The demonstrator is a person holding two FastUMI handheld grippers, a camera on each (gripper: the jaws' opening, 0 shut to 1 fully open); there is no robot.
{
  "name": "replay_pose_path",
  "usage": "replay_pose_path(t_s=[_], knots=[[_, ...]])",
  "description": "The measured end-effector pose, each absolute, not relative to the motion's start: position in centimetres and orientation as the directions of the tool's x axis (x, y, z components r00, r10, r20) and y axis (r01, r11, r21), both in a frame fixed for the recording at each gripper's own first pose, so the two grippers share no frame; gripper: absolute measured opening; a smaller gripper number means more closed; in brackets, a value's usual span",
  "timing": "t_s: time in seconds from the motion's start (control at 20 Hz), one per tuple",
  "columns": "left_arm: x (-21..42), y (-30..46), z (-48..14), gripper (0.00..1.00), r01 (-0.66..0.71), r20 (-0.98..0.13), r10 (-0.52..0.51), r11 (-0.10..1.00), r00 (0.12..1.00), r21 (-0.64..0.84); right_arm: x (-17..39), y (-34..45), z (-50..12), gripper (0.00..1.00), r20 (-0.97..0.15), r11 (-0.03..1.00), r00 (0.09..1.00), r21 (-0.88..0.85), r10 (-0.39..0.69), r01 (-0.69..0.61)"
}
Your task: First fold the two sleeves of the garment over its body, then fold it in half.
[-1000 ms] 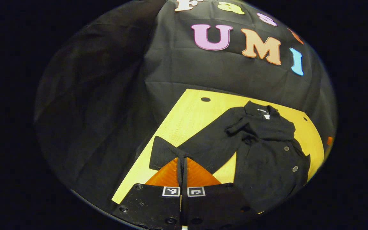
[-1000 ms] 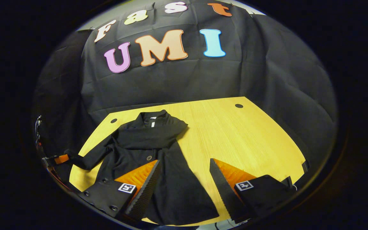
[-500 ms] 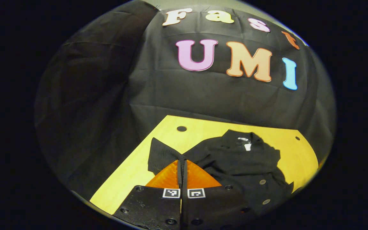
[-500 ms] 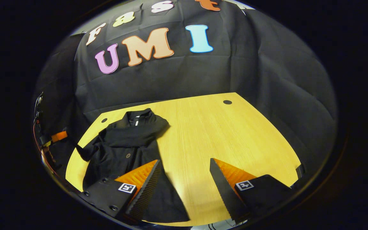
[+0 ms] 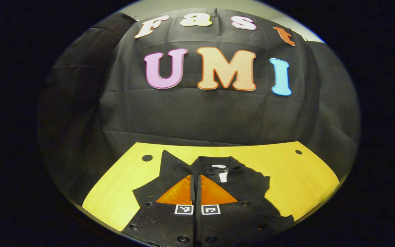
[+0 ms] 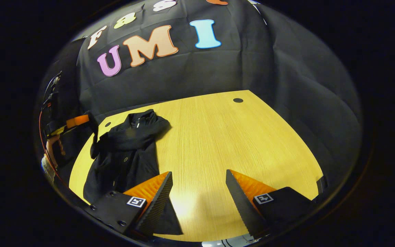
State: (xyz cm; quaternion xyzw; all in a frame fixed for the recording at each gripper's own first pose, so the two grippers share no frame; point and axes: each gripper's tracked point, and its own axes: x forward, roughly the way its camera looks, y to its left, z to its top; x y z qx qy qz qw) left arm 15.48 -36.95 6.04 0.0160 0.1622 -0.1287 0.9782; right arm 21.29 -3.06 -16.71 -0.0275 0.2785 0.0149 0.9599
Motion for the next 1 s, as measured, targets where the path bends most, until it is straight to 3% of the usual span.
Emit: replay_pose_path(t_s=[0.35, 0.4, 0.55, 0.8, 0.85, 0.9, 1.0], knots=[[17.2, -46.7, 2.8, 0.0, 0.363, -0.348, -0.34, 0.932, 0.874, 0.002, 21.8, -3.4, -17.3, 0.93, -0.564, 0.995, 0.824, -0.041, 0.054, -0.093], [17.3, -48.0, 2.3, 0.0, 0.379, -0.357, -0.353, 0.926, 0.865, 0.002, 21.9, -3.4, -17.3, 0.98, -0.566, 0.994, 0.822, -0.042, 0.057, -0.098], [16.6, -51.3, 0.8, 0.0, 0.428, -0.382, -0.396, 0.904, 0.835, -0.001, 22.4, -3.7, -17.6, 0.98, -0.569, 0.994, 0.82, -0.048, 0.057, -0.103], [16.4, -55.1, -2.0, 0.0, 0.481, -0.429, -0.433, 0.876, 0.793, 0.006, 22.6, -4.2, -17.5, 0.98, -0.563, 0.996, 0.824, -0.023, 0.055, -0.082], [16.5, -55.6, -2.7, 0.0, 0.487, -0.437, -0.434, 0.873, 0.788, 0.011, 22.5, -4.3, -17.6, 0.93, -0.566, 0.997, 0.823, -0.015, 0.055, -0.078], [16.6, -56.0, -3.2, 0.0, 0.491, -0.444, -0.435, 0.871, 0.783, 0.013, 22.5, -4.4, -17.8, 0.98, -0.57, 0.997, 0.82, -0.011, 0.054, -0.073], [16.7, -56.5, -4.2, 0.0, 0.496, -0.463, -0.433, 0.868, 0.774, 0.019, 22.4, -4.9, -18.1, 0.98, -0.575, 0.998, 0.817, -0.01, 0.051, -0.069]])
